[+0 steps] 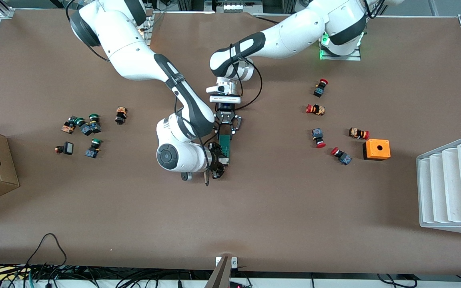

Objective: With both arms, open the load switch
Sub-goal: 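Grasp the white switch lever with the right gripper, then press the white lever down onto the switch body with the right gripper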

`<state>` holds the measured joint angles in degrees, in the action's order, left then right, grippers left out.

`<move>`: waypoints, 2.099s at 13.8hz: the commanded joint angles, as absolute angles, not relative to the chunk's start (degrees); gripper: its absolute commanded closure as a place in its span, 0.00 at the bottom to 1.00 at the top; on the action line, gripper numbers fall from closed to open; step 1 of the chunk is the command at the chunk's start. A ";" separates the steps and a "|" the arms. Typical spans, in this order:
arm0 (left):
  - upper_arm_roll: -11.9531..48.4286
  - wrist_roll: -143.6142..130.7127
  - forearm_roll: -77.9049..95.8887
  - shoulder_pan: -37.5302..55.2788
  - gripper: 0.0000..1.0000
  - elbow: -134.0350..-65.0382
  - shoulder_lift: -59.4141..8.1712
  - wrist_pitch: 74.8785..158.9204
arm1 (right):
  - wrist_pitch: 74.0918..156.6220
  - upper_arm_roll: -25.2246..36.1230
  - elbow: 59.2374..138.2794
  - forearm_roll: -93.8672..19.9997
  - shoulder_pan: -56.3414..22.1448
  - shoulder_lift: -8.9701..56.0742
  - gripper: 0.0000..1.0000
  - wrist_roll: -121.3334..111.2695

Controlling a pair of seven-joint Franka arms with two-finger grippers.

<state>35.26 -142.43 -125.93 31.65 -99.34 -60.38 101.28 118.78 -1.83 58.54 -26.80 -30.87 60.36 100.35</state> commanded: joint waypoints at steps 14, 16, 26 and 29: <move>36.30 -142.03 -129.29 31.82 1.00 -95.54 -62.40 103.89 | 118.92 -2.02 68.29 -24.26 -31.55 52.91 0.74 98.96; 36.30 -142.03 -129.29 31.82 1.00 -95.54 -62.40 103.89 | 118.83 -2.02 68.38 -24.26 -31.64 52.65 0.74 98.96; 36.30 -142.03 -129.29 31.82 1.00 -95.54 -62.40 103.97 | 118.83 -2.11 71.10 -23.91 -31.73 50.10 0.74 98.35; 36.30 -142.03 -129.29 31.82 1.00 -95.54 -62.40 103.97 | 118.83 -2.11 71.02 -23.91 -31.99 49.92 0.74 98.44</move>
